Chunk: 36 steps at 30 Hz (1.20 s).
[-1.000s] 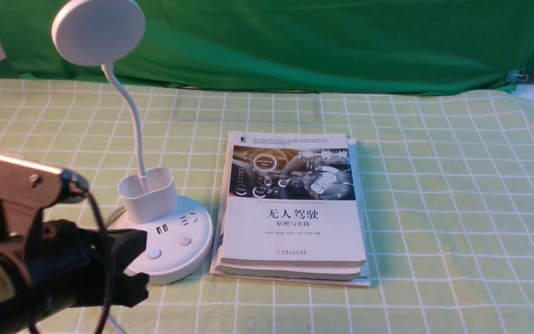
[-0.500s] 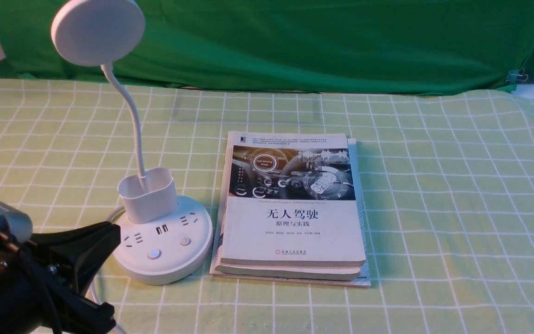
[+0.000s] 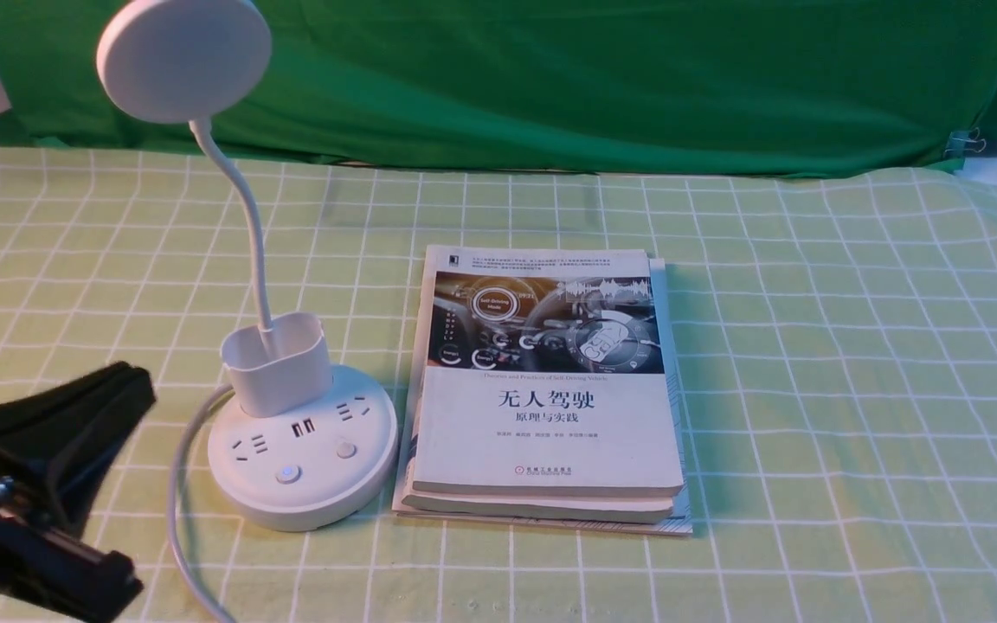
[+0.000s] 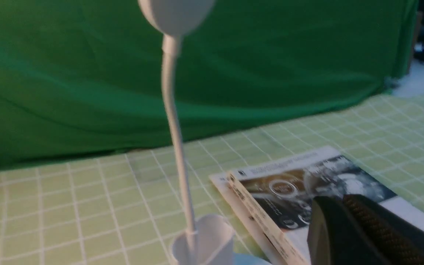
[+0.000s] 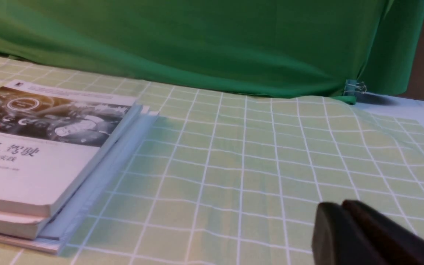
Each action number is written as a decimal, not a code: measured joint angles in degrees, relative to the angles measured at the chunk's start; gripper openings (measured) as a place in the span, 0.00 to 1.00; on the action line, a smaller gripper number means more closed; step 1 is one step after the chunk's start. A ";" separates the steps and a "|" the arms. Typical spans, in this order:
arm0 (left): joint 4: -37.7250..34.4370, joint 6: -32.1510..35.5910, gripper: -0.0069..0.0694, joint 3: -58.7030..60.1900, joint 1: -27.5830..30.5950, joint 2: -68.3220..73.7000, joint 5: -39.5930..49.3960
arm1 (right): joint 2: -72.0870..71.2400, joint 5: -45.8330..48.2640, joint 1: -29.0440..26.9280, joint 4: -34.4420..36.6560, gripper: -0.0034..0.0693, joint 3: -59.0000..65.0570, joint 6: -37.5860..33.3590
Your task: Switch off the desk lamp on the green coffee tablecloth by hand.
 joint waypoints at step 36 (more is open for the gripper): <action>-2.65 -1.65 0.11 13.39 19.42 -27.80 21.04 | -0.01 -0.01 0.00 0.00 0.09 0.00 0.00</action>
